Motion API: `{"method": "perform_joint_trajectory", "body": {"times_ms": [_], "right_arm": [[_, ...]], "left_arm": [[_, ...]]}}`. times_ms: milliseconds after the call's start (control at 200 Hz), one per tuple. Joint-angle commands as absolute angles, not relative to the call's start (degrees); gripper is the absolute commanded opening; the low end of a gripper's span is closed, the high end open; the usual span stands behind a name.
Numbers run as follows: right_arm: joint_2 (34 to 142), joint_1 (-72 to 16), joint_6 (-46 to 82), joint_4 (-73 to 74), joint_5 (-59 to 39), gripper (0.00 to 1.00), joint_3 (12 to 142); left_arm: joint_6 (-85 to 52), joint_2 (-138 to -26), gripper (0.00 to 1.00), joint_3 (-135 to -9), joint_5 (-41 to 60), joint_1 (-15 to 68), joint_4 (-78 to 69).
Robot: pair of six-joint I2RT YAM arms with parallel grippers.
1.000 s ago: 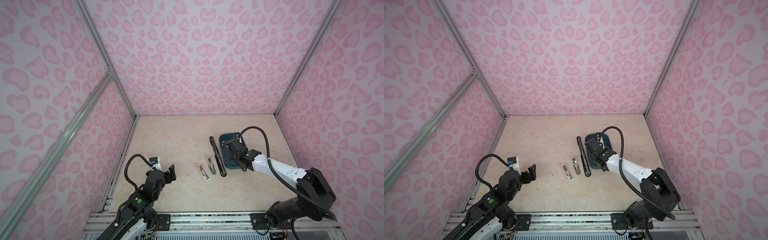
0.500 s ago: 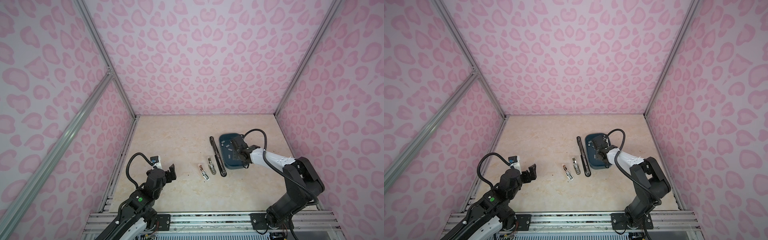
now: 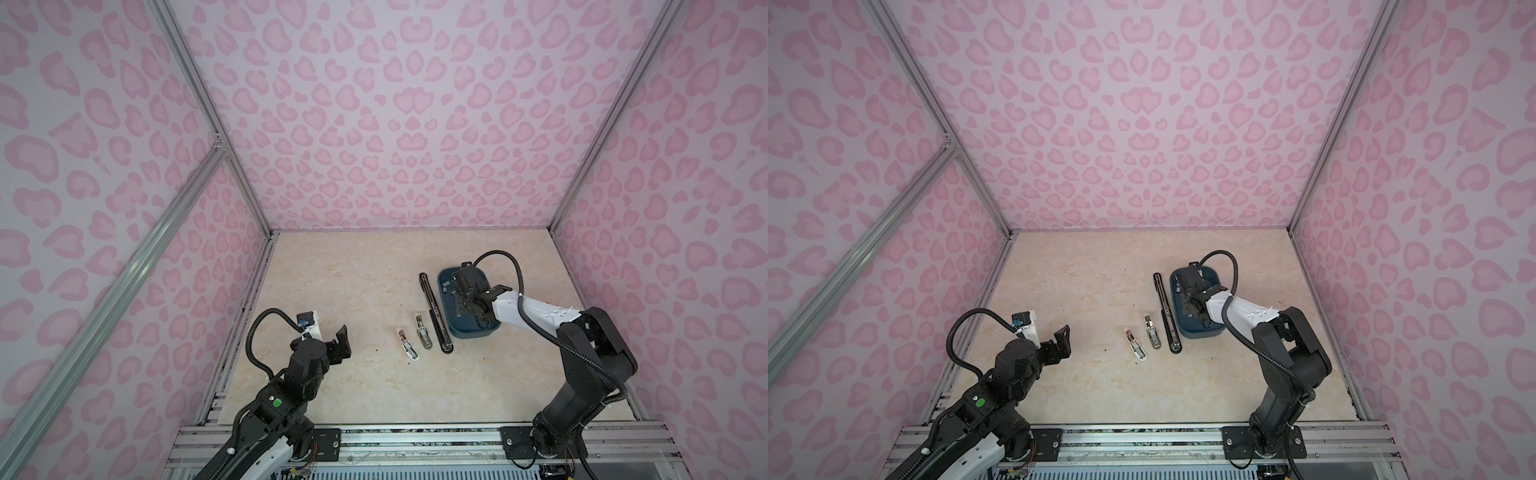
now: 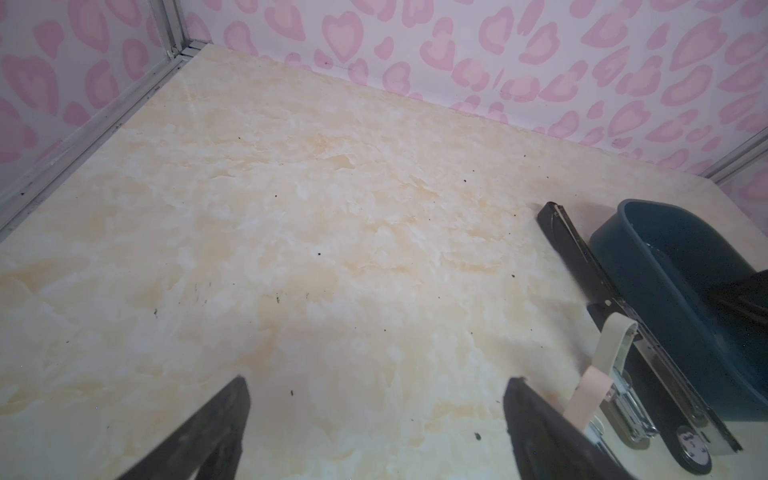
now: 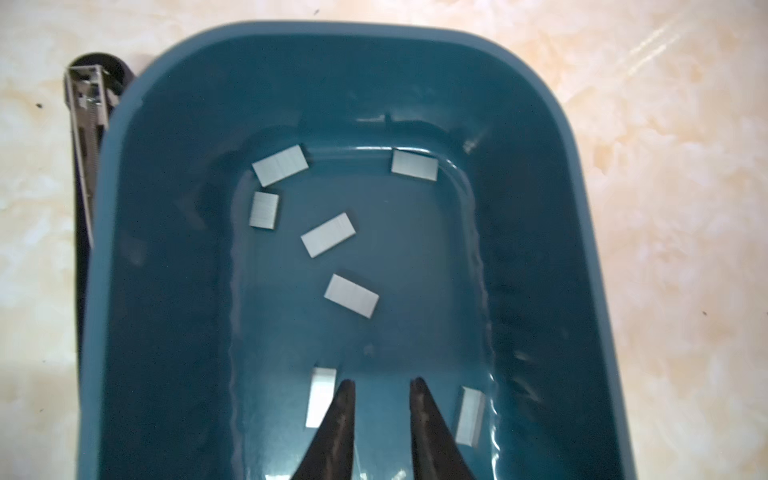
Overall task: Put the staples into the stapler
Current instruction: 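Lower the right gripper into the teal tray and grasp a staple strip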
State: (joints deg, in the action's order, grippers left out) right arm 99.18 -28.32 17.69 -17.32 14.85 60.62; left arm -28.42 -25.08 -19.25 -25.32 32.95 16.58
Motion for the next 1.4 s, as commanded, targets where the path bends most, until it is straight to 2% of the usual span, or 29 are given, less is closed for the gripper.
{"method": "perform_joint_trajectory", "body": {"times_ms": [0,415,715,1075,1395], "right_arm": [[102.63,-28.30,12.86,-16.93,11.99,0.27,62.62],[110.08,-27.91,12.19,-18.89,14.74,0.44,66.01],[111.62,-26.45,14.68,-19.79,16.34,0.43,67.06],[111.58,-25.58,15.81,-19.93,16.00,0.31,66.91],[111.67,-23.34,17.40,-20.96,13.03,0.31,66.85]], "left_arm": [[-27.73,-23.22,0.96,-18.65,-25.18,32.87,15.16],[-27.66,-19.43,0.96,-17.58,-25.58,32.87,15.65],[-27.69,-21.60,0.96,-18.11,-25.47,32.87,15.29],[-27.70,-21.80,0.96,-18.17,-25.49,32.87,15.29],[-27.69,-21.62,0.96,-18.10,-25.42,32.87,15.33]]}}
